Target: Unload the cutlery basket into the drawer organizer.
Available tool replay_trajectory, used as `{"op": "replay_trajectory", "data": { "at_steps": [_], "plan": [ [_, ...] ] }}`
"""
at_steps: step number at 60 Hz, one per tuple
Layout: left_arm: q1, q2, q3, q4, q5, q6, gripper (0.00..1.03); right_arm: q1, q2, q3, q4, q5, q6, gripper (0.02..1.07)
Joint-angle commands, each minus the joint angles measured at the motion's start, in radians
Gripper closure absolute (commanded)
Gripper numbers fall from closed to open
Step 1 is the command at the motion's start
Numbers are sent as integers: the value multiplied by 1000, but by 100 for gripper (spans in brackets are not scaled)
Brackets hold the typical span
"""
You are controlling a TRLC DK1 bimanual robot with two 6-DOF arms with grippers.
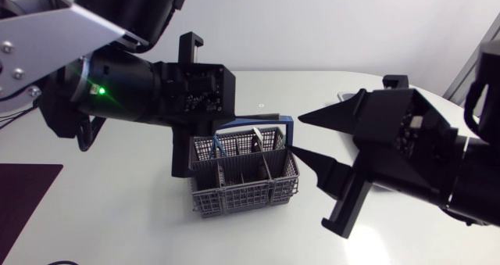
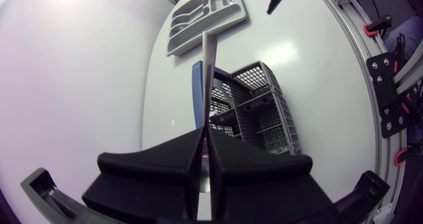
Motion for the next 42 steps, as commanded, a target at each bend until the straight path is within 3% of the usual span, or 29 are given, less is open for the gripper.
{"op": "replay_trajectory", "data": {
  "at_steps": [1,16,32,37,42],
  "plan": [
    [-14,30,39,-37,7,34,100,40,-9,-32,19,30,-70,51],
    [-49,78,54,-138,-7,39,100,82,80,4,19,58,-124,52],
    [-85,104,65,-177,-56,33,100,120,209,30,45,92,-154,52],
    [-91,111,74,-188,-66,19,100,125,235,25,72,109,-168,61],
    [-97,120,93,-212,-66,-7,100,126,254,8,108,124,-174,63]
  ]
}}
